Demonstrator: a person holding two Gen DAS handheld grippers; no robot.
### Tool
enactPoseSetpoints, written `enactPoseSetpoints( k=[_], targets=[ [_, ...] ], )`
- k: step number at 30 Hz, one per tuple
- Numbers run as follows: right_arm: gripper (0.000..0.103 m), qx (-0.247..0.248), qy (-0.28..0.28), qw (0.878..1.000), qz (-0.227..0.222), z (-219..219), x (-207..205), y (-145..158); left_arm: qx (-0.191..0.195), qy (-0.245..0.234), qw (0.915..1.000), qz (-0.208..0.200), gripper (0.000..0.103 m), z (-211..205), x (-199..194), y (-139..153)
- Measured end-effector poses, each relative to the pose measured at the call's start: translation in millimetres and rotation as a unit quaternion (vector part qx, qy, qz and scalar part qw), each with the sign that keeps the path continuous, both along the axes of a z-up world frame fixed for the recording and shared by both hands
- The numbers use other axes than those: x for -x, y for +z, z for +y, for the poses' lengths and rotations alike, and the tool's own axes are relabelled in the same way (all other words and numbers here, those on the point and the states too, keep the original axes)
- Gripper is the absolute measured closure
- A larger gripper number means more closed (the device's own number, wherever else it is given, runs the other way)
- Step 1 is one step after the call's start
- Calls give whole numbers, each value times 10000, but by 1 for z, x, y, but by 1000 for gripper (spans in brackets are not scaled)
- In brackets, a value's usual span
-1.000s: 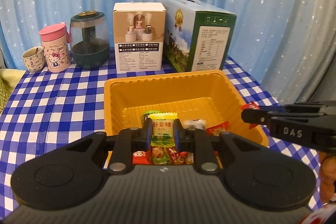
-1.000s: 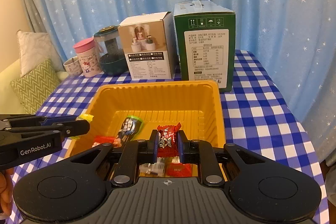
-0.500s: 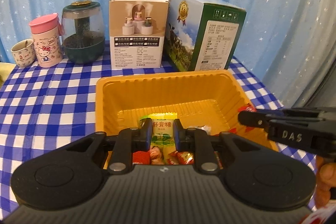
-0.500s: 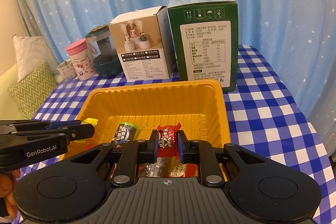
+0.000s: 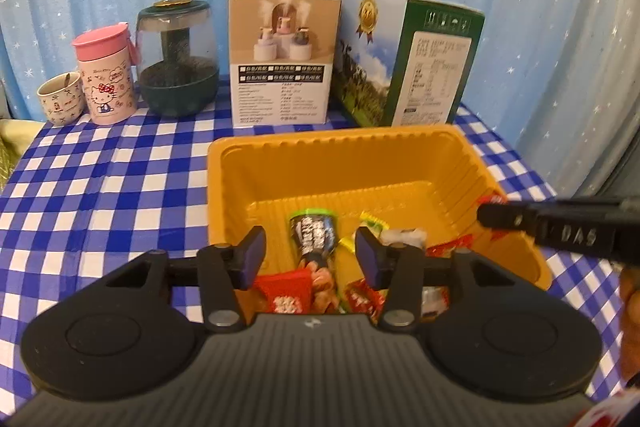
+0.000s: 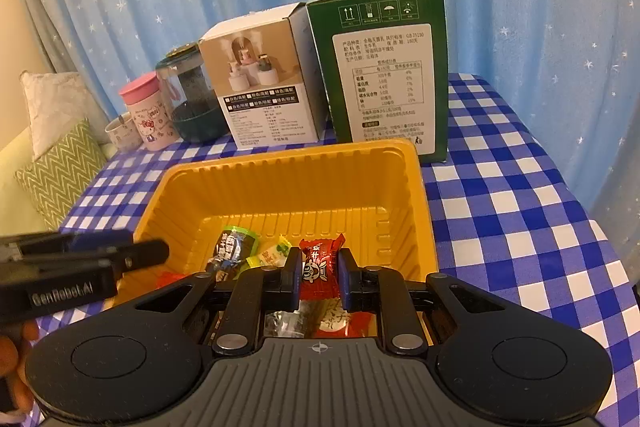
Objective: Organize snacks
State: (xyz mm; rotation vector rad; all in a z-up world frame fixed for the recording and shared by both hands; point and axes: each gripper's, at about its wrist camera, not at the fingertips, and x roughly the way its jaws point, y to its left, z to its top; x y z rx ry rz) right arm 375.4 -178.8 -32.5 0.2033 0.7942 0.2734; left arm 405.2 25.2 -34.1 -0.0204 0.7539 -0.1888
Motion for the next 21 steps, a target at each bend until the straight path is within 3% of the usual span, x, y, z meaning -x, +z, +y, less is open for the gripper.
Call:
enactPoseSetpoints(
  k=[8, 12, 14, 16, 21],
  targets=[
    [84, -140, 38, 9999, -61, 5, -7, 9, -59, 30, 10000, -1, 51, 4, 6, -3],
    [83, -424, 39, 9991, -77, 3, -12, 9, -91, 38, 10000, -7, 41, 5, 11, -4],
    [74, -480, -47, 9988, -82, -1, -12, 9, -96, 33, 9999, -13, 34, 5, 14, -4],
    [46, -461, -158, 9987, -137, -5, -8, 9, -74, 35, 10000, -17, 32, 6, 18, -5],
    [44, -449, -301, 9985, -47, -16, 4, 11, -134, 121, 9998, -50, 20, 6, 31, -2]
  ],
)
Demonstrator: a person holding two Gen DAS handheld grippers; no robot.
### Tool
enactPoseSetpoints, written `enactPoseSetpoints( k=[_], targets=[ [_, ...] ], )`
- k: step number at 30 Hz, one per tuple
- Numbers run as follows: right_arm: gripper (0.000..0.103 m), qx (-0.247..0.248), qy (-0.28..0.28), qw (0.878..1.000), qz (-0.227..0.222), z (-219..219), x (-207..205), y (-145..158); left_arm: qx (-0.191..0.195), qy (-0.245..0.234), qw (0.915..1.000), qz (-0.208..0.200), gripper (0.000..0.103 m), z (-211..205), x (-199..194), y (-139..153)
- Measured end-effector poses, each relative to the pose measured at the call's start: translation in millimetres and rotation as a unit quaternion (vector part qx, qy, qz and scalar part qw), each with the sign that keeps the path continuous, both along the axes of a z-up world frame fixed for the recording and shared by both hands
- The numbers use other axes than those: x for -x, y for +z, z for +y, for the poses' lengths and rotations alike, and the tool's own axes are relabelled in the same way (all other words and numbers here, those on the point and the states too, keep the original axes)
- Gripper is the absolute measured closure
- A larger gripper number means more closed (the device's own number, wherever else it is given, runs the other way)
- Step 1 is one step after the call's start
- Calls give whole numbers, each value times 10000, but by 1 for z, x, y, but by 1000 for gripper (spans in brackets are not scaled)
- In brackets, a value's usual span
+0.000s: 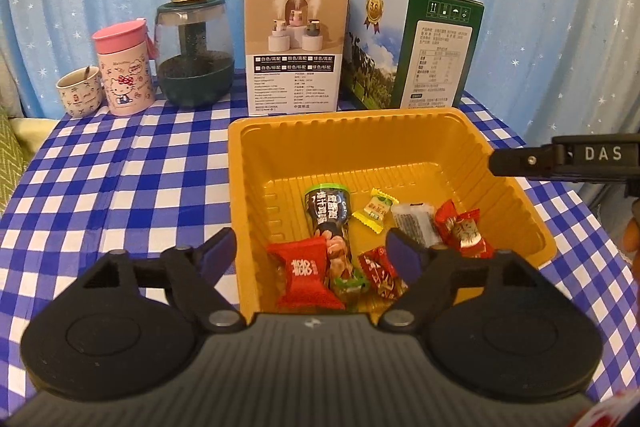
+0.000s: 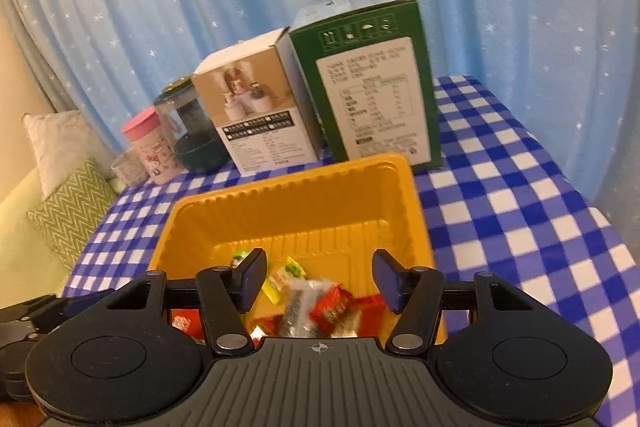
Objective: Organize snacks
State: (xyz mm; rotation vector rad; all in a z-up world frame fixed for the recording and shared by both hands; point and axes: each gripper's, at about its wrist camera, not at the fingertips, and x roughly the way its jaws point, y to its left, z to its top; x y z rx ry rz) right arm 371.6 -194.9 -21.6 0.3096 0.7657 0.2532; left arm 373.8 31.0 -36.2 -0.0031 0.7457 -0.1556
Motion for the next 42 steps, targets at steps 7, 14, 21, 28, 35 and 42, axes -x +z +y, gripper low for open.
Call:
enactPoseSetpoints(
  k=[7, 14, 21, 28, 35, 42],
  targets=[
    [44, 203, 33, 9998, 49, -3, 31, 16, 57, 83, 9999, -45, 5, -5, 32, 12],
    [39, 428, 77, 9991, 24, -8, 79, 36, 96, 132, 9998, -86, 0, -11, 77, 32],
    [32, 451, 126, 9988, 110, -14, 130, 47, 220, 326, 9991, -172, 0, -12, 131, 55],
    [25, 421, 136, 9988, 231, -18, 185, 54, 391, 539, 9974, -278, 0, -6, 184, 75],
    [24, 337, 47, 9992, 213, -23, 246, 65, 378, 673, 9967, -246, 0, -3, 245, 83],
    [23, 406, -61, 9991, 50, -23, 298, 82, 225, 764, 9965, -254, 0, -7, 298, 88]
  ],
)
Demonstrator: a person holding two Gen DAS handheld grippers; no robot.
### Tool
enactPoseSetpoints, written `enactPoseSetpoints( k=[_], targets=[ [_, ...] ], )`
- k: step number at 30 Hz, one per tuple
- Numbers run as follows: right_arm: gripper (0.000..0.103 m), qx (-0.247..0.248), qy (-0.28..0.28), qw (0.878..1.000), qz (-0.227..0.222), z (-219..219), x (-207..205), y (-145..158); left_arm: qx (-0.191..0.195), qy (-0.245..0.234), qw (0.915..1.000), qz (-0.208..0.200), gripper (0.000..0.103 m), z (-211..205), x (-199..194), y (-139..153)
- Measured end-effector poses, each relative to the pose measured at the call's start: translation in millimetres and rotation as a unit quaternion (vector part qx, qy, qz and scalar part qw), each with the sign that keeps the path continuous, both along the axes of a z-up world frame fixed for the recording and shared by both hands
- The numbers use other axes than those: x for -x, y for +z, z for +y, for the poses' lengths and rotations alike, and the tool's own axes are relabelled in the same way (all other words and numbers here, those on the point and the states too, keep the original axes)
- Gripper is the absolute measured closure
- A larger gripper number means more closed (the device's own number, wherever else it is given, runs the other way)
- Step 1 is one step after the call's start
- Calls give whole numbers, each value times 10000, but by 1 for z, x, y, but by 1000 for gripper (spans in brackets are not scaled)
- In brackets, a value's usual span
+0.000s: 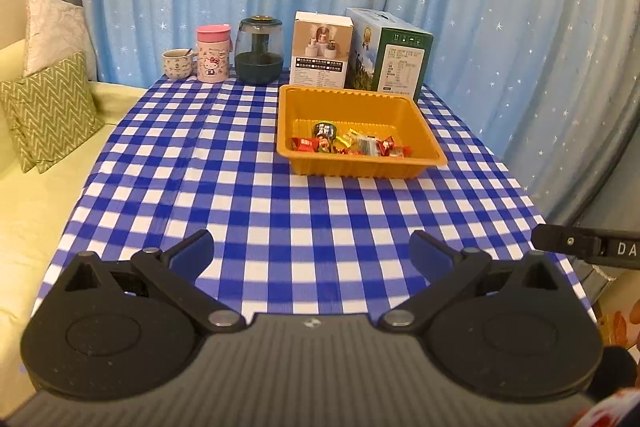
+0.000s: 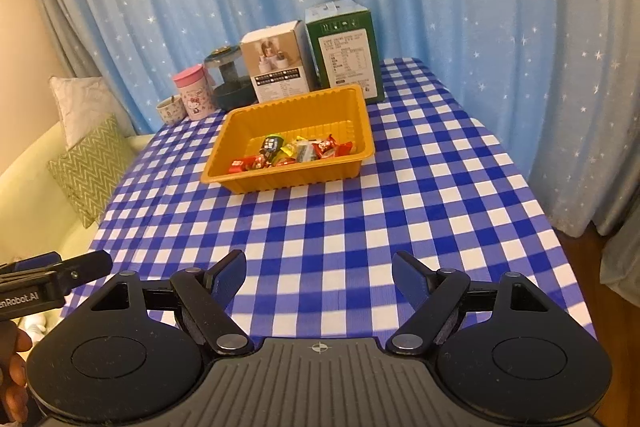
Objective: Organize snacks
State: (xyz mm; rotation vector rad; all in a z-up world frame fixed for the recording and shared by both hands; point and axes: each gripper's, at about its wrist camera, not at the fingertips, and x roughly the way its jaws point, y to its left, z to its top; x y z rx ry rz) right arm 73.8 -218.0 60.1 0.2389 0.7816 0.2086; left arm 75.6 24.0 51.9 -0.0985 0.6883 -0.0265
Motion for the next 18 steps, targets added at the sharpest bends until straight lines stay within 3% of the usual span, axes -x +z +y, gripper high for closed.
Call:
enactPoseSetpoints(
  k=[9, 18],
  targets=[
    [23, 200, 140, 9997, -87, 15, 51, 10, -193, 154, 9997, -21, 0, 0, 51, 8],
    [23, 227, 146, 9996, -106, 16, 90, 20, 8, 117, 9999, 33, 0, -9, 84, 23]
  ],
)
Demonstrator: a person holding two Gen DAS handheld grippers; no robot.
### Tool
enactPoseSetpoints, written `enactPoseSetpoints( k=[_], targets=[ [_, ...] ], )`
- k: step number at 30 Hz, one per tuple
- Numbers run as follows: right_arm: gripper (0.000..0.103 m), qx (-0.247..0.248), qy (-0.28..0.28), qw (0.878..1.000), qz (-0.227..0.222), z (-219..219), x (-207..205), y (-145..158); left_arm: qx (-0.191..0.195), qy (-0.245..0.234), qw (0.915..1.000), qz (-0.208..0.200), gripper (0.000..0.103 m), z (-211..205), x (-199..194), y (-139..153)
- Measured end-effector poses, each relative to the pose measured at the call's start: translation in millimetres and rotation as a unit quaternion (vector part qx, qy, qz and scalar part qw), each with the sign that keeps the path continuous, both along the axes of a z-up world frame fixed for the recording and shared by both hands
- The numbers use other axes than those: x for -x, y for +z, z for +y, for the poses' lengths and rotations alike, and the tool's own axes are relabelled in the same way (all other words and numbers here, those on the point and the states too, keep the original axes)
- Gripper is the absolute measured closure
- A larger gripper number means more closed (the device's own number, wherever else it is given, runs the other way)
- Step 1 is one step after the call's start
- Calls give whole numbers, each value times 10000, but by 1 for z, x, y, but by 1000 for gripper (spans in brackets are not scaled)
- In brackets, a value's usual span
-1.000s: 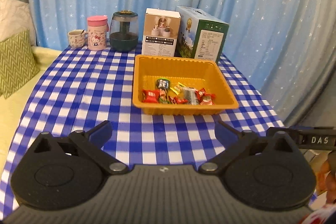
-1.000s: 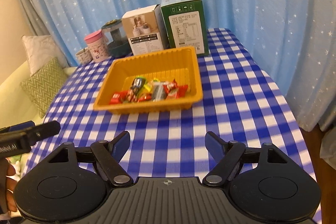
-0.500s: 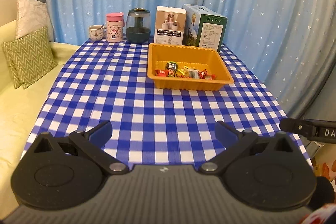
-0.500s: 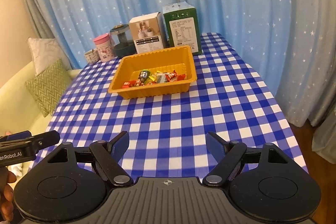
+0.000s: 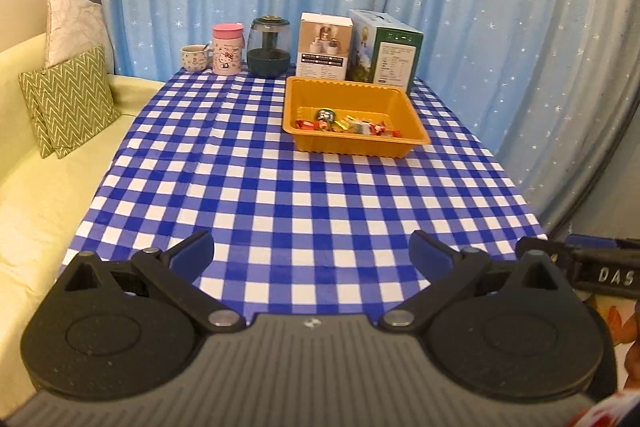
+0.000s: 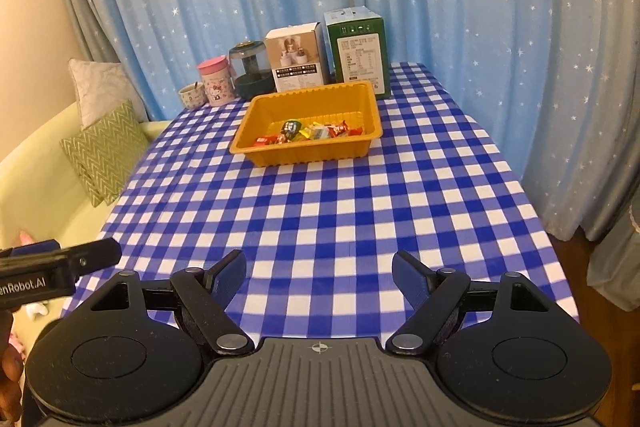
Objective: Organize snacks
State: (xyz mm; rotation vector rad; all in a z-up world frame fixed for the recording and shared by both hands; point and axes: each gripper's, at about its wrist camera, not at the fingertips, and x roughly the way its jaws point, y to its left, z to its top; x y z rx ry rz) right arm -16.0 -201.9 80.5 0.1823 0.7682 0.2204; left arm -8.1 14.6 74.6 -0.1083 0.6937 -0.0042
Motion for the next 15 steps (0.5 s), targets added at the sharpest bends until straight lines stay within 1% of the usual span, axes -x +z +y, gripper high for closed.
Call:
enactPoseSetpoints(
  k=[3, 6, 10, 15],
  targets=[
    [23, 80, -27, 10000, 22, -2, 14, 4, -37, -4, 10000, -43, 0, -8, 11, 4],
    [23, 52, -68, 10000, 51, -7, 27, 7, -74, -39, 10000, -53, 0, -15, 22, 6],
    [23, 165, -146, 9998, -31, -12, 41, 12, -154, -63, 9998, -120, 0, -22, 33, 8],
    [23, 126, -188, 9997, -103, -17, 53, 17, -171, -69, 9997, -135, 0, -24, 45, 10]
  ],
)
